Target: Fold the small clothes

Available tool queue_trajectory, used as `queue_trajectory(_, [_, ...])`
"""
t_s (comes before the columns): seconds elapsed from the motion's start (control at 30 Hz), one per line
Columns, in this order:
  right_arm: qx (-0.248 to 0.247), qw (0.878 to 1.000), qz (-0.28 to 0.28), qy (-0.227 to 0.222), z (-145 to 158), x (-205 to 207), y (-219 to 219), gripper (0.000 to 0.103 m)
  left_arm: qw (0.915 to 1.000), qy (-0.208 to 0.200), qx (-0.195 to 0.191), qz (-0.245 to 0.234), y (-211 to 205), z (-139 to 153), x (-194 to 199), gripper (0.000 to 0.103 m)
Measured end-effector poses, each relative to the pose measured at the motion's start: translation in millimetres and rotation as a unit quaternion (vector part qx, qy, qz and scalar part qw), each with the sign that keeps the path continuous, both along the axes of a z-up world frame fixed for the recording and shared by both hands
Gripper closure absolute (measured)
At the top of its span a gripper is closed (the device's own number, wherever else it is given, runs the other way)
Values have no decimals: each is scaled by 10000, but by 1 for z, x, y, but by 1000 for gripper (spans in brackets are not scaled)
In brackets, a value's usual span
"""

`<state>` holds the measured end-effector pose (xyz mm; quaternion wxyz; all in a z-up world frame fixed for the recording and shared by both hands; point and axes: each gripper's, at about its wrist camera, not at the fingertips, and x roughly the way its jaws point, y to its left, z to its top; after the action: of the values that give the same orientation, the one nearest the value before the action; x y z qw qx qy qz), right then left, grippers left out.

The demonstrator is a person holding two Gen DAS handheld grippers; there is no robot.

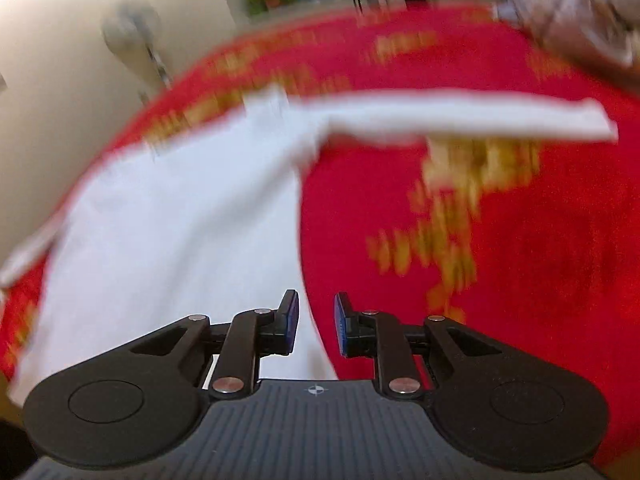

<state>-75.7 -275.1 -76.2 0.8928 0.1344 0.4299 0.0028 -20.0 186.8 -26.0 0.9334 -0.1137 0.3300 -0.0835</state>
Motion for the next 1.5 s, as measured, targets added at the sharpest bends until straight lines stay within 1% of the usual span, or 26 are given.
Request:
queue_trajectory(0.07, [-8, 9995, -48, 314, -19, 0, 2, 83, 9986, 461, 151, 202, 1, -18, -3, 76])
queue_trajectory(0.13, [-134, 9995, 41, 298, -25, 0, 7, 83, 9948, 909, 310, 333, 4, -37, -2, 76])
queue_trajectory(0.2, [-224, 9994, 140, 225, -23, 1, 15, 83, 9884, 1315, 612, 455, 7, -55, 1, 76])
queue_trajectory(0.27, [-156, 9994, 174, 239, -25, 2, 17, 100, 9827, 1579, 778, 577, 13, -68, 4, 76])
queue_trajectory(0.37, [-148, 9997, 98, 171, -19, -2, 16, 102, 9775, 1901, 602, 690, 25, -80, 4, 76])
queue_trajectory(0.47, [217, 9994, -256, -79, 2, -6, -5, 103, 9732, 2122, 542, 697, 28, -88, 3, 77])
queue_trajectory(0.5, [355, 9985, -394, -163, 10, -9, -14, 103, 9737, 2145, 451, 624, 29, -89, 2, 88])
queue_trajectory(0.53, [482, 9970, -560, -229, 20, -14, -25, 103, 9741, 2159, 371, 561, 26, -89, 0, 102])
queue_trajectory(0.63, [632, 9934, -915, -264, 37, -29, -46, 103, 9803, 1889, 242, 523, 23, -74, -14, 102])
queue_trajectory(0.7, [262, 9927, -1149, -262, 44, -40, -54, 103, 9856, 1580, 361, 492, 18, -61, -29, 102])
queue_trajectory(0.73, [126, 9918, -1244, -244, 45, -47, -59, 103, 9860, 1541, 379, 519, 17, -59, -35, 102])
queue_trajectory(0.77, [167, 9911, -1310, -185, 42, -51, -64, 103, 9850, 1587, 367, 571, 18, -60, -37, 102])
queue_trajectory(0.83, [484, 9914, -1219, -16, 29, -51, -70, 103, 9811, 1748, 422, 719, 22, -65, -36, 102])
queue_trajectory(0.87, [589, 9921, -1112, 29, 23, -49, -70, 103, 9796, 1816, 382, 776, 24, -65, -33, 101])
queue_trajectory(0.9, [694, 9929, -968, 39, 19, -45, -66, 100, 9790, 1855, 286, 791, 26, -66, -31, 93])
queue_trajectory(0.93, [783, 9939, -782, 4, 15, -40, -61, 99, 9788, 1888, 175, 777, 27, -66, -30, 77])
queue_trajectory(0.97, [791, 9949, -626, 23, 12, -35, -55, 98, 9787, 1900, 120, 769, 27, -66, -32, 69])
queue_trajectory(1.0, [743, 9959, -514, 99, 7, -29, -49, 88, 9787, 1908, 106, 756, 24, -67, -32, 64])
queue_trajectory(1.03, [692, 9965, -446, 134, 3, -24, -44, 76, 9779, 1949, 139, 739, 22, -70, -31, 64])
queue_trajectory(1.1, [546, 9978, -288, 236, -4, -17, -34, 71, 9759, 2056, 192, 703, 19, -76, -31, 64])
queue_trajectory(1.27, [214, 9987, -16, 455, -19, -7, -18, 71, 9688, 2359, 120, 756, 23, -91, -31, 65])
queue_trajectory(1.3, [196, 9987, 19, 475, -21, -6, -16, 72, 9684, 2372, 88, 764, 24, -93, -31, 68])
queue_trajectory(1.37, [246, 9986, 76, 454, -21, -7, -15, 91, 9694, 2345, 60, 724, 25, -92, -33, 90])
queue_trajectory(1.4, [336, 9985, 112, 423, -19, -9, -16, 98, 9701, 2334, 23, 661, 24, -91, -33, 98])
queue_trajectory(1.43, [371, 9986, 116, 345, -15, -11, -16, 99, 9715, 2285, -14, 635, 24, -89, -35, 98])
queue_trajectory(1.5, [431, 9989, 109, 144, -2, -18, -18, 100, 9783, 1975, -1, 629, 23, -74, -41, 99])
